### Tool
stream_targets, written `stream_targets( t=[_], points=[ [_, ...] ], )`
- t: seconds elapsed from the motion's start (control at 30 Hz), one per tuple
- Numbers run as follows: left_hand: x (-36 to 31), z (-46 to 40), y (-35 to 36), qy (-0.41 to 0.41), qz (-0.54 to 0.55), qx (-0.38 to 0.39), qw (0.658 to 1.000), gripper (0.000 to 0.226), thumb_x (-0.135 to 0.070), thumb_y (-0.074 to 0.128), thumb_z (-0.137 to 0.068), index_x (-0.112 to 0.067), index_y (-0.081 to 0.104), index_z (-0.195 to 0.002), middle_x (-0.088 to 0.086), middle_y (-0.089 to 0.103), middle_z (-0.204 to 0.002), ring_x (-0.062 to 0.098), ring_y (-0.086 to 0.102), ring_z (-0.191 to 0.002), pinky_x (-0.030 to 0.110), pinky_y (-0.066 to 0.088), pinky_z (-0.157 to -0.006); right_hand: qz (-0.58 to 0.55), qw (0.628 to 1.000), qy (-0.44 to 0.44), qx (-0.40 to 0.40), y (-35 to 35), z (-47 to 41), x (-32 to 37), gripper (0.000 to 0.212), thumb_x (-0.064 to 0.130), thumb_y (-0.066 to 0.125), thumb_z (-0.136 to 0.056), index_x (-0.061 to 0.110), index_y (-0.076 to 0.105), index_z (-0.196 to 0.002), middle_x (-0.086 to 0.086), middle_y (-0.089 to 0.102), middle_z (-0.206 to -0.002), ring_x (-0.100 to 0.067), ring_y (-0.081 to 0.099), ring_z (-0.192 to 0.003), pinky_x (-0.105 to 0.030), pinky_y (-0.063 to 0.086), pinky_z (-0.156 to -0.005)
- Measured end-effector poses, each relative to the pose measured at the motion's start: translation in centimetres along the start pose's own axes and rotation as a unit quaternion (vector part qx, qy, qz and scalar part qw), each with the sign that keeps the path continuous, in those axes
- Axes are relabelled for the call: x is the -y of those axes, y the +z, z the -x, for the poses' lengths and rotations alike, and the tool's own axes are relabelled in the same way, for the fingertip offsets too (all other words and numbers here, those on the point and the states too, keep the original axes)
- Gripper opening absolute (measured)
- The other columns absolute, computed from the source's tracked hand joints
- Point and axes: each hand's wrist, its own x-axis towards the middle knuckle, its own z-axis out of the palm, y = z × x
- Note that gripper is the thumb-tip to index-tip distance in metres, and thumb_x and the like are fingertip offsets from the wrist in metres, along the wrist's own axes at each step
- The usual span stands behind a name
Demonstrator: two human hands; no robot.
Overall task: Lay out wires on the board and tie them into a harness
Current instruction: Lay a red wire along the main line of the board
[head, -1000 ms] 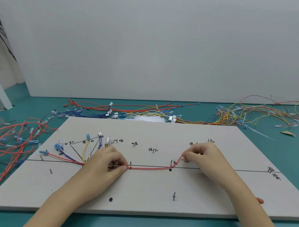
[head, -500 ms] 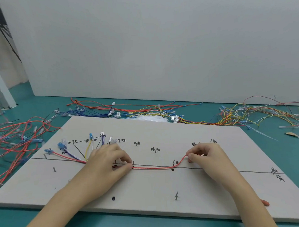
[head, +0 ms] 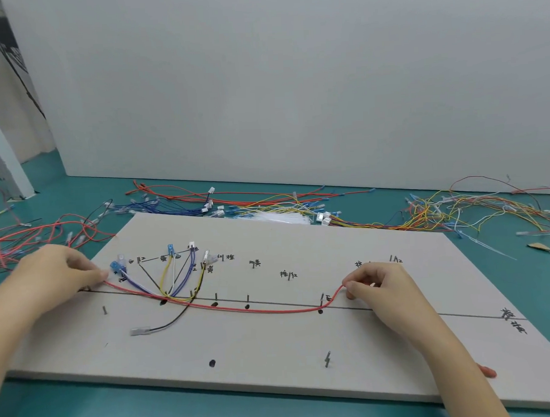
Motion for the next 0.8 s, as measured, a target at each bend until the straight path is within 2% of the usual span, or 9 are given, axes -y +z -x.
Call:
stream_targets(
  t=[0.1,0.17,0.27,0.4,0.5,0.57,0.63,0.7,0.8],
  points=[
    [-0.5,0.0,-0.4,-0.029,0.068,0.039,0.997,0.016,-0.033,0.091,-0.06,-0.036,0.076,-0.066,-0.008,0.071,-0.058,0.022,0.068,-0.058,0.038,0.057,-0.073,-0.001,1.0,0.004,0.003,0.0,0.1,0.1,0.015,0.016,0.065,-0.085,0.023,0.073,-0.074,0.003,0.071,-0.073,-0.007,0.057,-0.068,-0.024,0.038,-0.061],
    [-0.7,0.2,-0.6,-0.044,0.12,0.053,0.99,0.017,-0.026,0.09,-0.062,-0.033,0.077,-0.069,-0.004,0.073,-0.063,0.021,0.07,-0.063,0.035,0.057,-0.068,-0.005,1.0,0.005,0.005,0.0,0.2,0.1,0.015,0.016,0.065,-0.085,0.023,0.073,-0.074,0.003,0.071,-0.074,-0.007,0.058,-0.069,-0.025,0.039,-0.062],
    [-0.3,0.1,-0.5,-0.065,0.196,0.056,0.977,0.019,-0.016,0.086,-0.068,-0.032,0.077,-0.074,0.002,0.075,-0.071,0.016,0.072,-0.063,0.021,0.055,-0.054,-0.018,1.0,0.005,0.011,-0.1,0.3,0.0,0.014,0.015,0.066,-0.086,0.021,0.074,-0.076,0.003,0.071,-0.074,-0.004,0.059,-0.069,-0.023,0.039,-0.063],
    [0.7,0.0,-0.2,-0.077,0.287,0.068,0.952,0.023,0.0,0.078,-0.074,-0.023,0.077,-0.071,0.005,0.076,-0.075,0.018,0.074,-0.065,0.024,0.059,-0.057,-0.039,0.999,0.001,0.027,0.1,0.4,0.2,0.014,0.011,0.064,-0.088,0.019,0.073,-0.081,0.003,0.072,-0.072,0.003,0.061,-0.065,-0.018,0.039,-0.063],
    [1.2,-0.7,0.6,-0.055,0.258,0.026,0.964,0.029,0.001,0.075,-0.077,-0.028,0.076,-0.07,-0.003,0.074,-0.068,0.013,0.072,-0.058,0.025,0.059,-0.064,-0.051,0.998,-0.001,0.035,0.1,0.5,0.1,0.014,0.009,0.064,-0.089,0.018,0.072,-0.081,0.002,0.073,-0.072,-0.005,0.066,-0.072,-0.022,0.043,-0.069],
    [1.6,-1.0,0.8,-0.039,0.217,0.013,0.975,0.026,-0.004,0.078,-0.074,-0.029,0.076,-0.074,-0.004,0.074,-0.069,0.017,0.073,-0.064,0.037,0.056,-0.078,-0.05,0.998,-0.002,0.031,0.1,0.6,0.2,0.014,0.008,0.064,-0.089,0.019,0.072,-0.082,0.002,0.073,-0.072,-0.007,0.067,-0.073,-0.024,0.044,-0.07],
    [2.5,-1.8,1.0,-0.031,0.169,0.007,0.985,0.025,-0.01,0.083,-0.069,-0.033,0.076,-0.074,-0.006,0.074,-0.069,0.023,0.072,-0.076,0.046,0.054,-0.085,-0.032,0.999,-0.004,0.016,0.0,0.6,0.1,0.015,0.008,0.065,-0.087,0.022,0.069,-0.086,0.002,0.073,-0.071,-0.007,0.064,-0.069,-0.024,0.042,-0.066],
    [3.7,-3.0,1.3,-0.028,0.142,0.005,0.989,0.026,-0.014,0.086,-0.065,-0.036,0.076,-0.073,-0.008,0.074,-0.071,0.026,0.069,-0.08,0.048,0.054,-0.086,0.0,1.0,-0.009,-0.005,-0.2,0.5,-0.1,0.016,0.01,0.069,-0.085,0.025,0.067,-0.087,0.002,0.071,-0.068,-0.002,0.059,-0.064,-0.02,0.04,-0.06],
    [3.8,-3.6,1.6,0.005,0.101,-0.003,0.995,0.035,-0.008,0.086,-0.063,-0.041,0.075,-0.07,-0.004,0.074,-0.076,0.023,0.068,-0.078,0.048,0.055,-0.081,0.03,0.999,-0.024,0.001,-0.7,0.4,-0.2,0.015,0.011,0.071,-0.083,0.024,0.073,-0.075,0.009,0.068,-0.064,0.004,0.055,-0.055,-0.009,0.036,-0.051]
  ],
)
